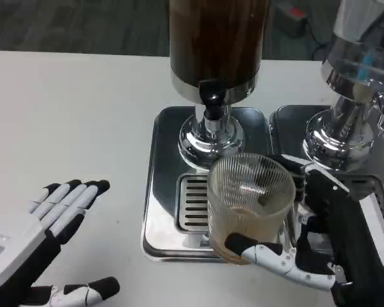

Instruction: Grasp the cup under the faucet to collect the drink, then remove the cup.

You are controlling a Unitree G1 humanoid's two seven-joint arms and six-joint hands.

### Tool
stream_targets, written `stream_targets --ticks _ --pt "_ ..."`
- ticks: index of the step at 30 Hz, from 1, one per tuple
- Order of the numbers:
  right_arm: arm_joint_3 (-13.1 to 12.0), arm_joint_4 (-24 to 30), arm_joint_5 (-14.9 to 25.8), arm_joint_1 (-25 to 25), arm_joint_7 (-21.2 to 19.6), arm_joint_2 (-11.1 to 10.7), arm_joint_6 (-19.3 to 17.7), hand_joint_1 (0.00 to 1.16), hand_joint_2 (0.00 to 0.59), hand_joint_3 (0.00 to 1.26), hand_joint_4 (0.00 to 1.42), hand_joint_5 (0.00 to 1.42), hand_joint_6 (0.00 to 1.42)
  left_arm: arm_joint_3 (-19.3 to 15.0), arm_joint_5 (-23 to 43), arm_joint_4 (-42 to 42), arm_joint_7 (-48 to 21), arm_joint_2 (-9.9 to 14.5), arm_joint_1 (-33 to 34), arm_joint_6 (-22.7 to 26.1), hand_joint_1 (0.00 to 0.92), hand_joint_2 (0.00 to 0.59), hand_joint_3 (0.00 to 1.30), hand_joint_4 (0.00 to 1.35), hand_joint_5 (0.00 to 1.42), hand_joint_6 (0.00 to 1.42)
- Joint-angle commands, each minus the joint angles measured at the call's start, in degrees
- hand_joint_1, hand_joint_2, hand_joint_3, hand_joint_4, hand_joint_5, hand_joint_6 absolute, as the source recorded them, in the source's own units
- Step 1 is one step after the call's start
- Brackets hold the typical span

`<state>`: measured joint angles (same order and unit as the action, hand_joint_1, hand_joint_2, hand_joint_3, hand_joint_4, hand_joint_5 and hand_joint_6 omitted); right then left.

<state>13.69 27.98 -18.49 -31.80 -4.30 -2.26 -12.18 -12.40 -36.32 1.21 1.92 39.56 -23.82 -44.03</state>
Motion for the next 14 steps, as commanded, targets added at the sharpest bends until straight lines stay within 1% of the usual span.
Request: stream_targets --ticks 1,6,14 --pt "-0.2 2.6 0.5 0.3 0.1 0.0 -0.2 1.02 0.112 0.50 0.76 1.03 1.40 0.2 0.4 -1.3 0.3 -0.5 -0.7 1.4 0.000 0.164 0.00 0.00 0.00 0.00" --pt "-0.4 2.5 1.1 0.3 0.3 0.0 0.0 1.02 0.112 0.51 0.76 1.03 1.41 0.6 0.6 -1.5 0.3 -0.6 -0.8 1.8 0.000 0.164 0.00 0.00 0.00 0.00" --pt "-1.1 3.2 0.9 0.1 0.6 0.0 0.1 1.02 0.112 0.51 0.76 1.03 1.41 1.2 1.0 -1.4 0.0 -1.1 -0.6 2.2 0.000 0.164 0.00 0.00 0.00 0.00"
